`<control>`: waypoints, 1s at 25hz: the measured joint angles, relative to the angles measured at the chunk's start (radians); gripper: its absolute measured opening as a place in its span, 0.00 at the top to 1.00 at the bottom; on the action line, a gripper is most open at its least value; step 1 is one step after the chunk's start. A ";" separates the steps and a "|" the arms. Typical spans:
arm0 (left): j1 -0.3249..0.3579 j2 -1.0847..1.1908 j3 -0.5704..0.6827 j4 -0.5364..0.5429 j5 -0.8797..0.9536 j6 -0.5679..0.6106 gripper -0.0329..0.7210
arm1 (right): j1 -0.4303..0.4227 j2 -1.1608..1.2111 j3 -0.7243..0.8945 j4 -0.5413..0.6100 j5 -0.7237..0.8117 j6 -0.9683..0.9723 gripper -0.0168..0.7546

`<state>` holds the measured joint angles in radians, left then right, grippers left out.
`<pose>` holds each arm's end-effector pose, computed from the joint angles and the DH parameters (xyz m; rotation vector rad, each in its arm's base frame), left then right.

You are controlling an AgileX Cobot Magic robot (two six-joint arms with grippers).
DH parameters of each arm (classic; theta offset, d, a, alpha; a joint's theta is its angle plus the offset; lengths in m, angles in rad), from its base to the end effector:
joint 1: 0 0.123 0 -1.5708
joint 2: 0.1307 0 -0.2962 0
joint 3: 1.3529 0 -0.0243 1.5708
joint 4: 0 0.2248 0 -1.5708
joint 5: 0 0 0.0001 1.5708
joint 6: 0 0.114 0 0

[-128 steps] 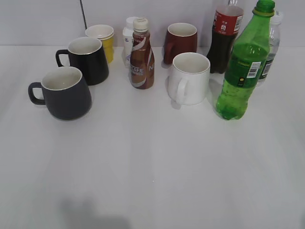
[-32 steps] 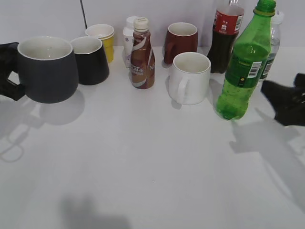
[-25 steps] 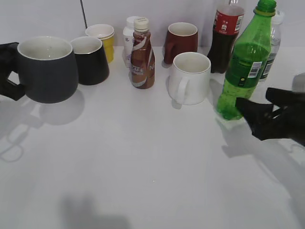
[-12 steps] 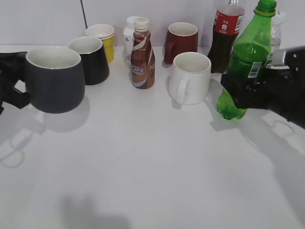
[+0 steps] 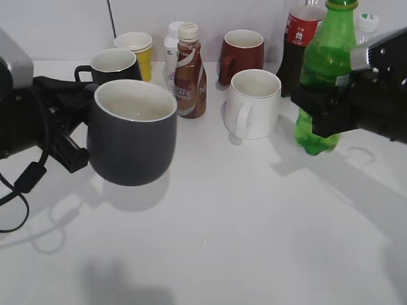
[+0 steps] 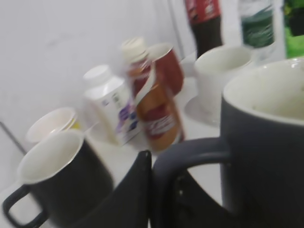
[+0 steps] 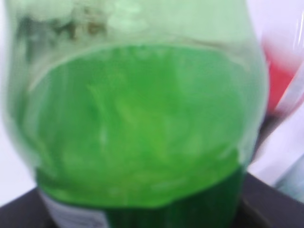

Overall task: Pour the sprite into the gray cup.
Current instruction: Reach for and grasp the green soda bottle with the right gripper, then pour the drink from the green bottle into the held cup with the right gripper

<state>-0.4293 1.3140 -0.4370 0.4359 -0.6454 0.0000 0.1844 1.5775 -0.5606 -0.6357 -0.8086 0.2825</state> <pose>0.2121 -0.1289 0.2533 0.8438 1.5487 -0.2791 0.2808 0.1021 0.2273 -0.6385 1.6773 0.3956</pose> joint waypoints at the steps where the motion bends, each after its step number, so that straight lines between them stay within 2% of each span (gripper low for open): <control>1: -0.024 -0.015 -0.001 -0.014 0.015 0.000 0.90 | 0.010 -0.039 -0.005 -0.020 0.044 -0.003 0.44; 6: -0.133 -0.054 -0.069 -0.043 0.161 0.000 0.90 | 0.151 -0.214 -0.076 -0.050 0.328 -0.146 0.44; 12: -0.205 -0.055 -0.149 -0.049 0.244 0.000 0.90 | 0.315 -0.254 -0.200 -0.051 0.562 -0.358 0.44; 16: -0.229 -0.058 -0.151 -0.050 0.250 0.000 0.90 | 0.328 -0.254 -0.249 -0.051 0.622 -0.479 0.44; 21: -0.234 -0.058 -0.151 -0.071 0.251 0.000 0.90 | 0.328 -0.254 -0.259 -0.049 0.632 -0.660 0.44; 25: -0.234 -0.058 -0.151 -0.091 0.237 0.000 0.90 | 0.328 -0.254 -0.259 -0.049 0.632 -0.729 0.44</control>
<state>-0.6637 1.2558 -0.5877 0.3452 -0.4084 0.0000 0.5128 1.3230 -0.8192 -0.6845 -0.1764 -0.4464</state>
